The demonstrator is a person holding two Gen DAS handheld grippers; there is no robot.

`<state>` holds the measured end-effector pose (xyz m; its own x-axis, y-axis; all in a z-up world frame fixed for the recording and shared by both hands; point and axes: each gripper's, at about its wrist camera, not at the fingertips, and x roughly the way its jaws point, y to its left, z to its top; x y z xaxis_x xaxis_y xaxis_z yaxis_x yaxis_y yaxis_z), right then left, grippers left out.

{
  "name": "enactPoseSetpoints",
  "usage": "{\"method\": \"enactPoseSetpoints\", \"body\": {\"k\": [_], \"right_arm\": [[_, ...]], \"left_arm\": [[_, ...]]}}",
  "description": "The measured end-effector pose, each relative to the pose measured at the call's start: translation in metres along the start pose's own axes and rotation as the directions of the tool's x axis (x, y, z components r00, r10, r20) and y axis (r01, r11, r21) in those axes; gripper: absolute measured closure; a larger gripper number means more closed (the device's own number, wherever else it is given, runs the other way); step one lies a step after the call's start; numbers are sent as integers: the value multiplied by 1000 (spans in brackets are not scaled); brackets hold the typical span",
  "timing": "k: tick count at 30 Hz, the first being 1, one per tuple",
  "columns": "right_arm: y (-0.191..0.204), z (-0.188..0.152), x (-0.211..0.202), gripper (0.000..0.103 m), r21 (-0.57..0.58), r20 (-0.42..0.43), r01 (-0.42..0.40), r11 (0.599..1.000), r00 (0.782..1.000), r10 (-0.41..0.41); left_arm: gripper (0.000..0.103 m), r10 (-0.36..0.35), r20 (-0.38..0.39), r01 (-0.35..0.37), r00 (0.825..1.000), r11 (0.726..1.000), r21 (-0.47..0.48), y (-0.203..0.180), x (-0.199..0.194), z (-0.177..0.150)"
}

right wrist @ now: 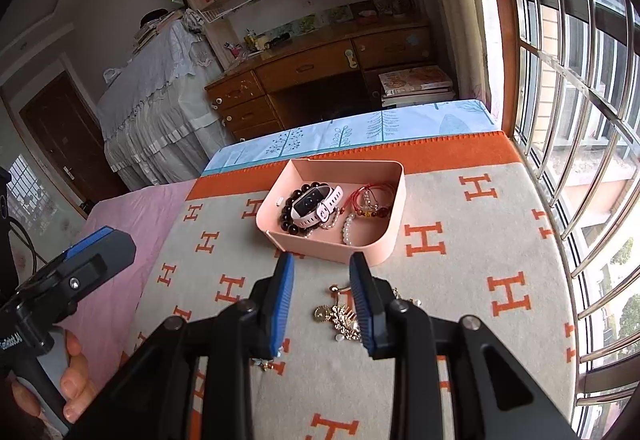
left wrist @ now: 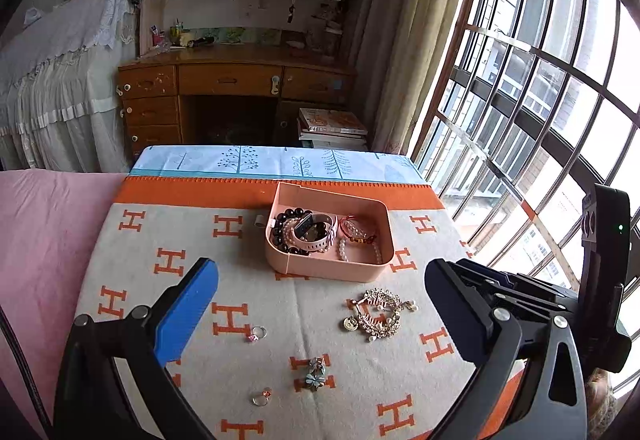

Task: Organize jewelry
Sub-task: 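Move the right tool to the large gold brooch and close on it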

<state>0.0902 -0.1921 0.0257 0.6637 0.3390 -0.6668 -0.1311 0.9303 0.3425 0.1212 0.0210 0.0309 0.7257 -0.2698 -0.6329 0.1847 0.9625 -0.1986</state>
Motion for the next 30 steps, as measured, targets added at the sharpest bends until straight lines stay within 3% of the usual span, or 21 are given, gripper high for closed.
{"method": "enactPoseSetpoints", "body": {"k": [11, 22, 30], "right_arm": [[4, -12, -5, 74, -38, -52, 37, 999, 998, -39], [-2, -26, 5, 74, -71, -125, 64, 995, 990, -73], [-14, -32, 21, 74, -69, -190, 54, 996, 979, -67]], "left_arm": [[1, 58, 9, -58, 998, 998, 28, 12, -15, -14], [1, 142, -31, -144, 989, 988, -49, 66, -6, -11], [1, 164, -137, -172, 977, 984, -48, 84, 22, -36]]}}
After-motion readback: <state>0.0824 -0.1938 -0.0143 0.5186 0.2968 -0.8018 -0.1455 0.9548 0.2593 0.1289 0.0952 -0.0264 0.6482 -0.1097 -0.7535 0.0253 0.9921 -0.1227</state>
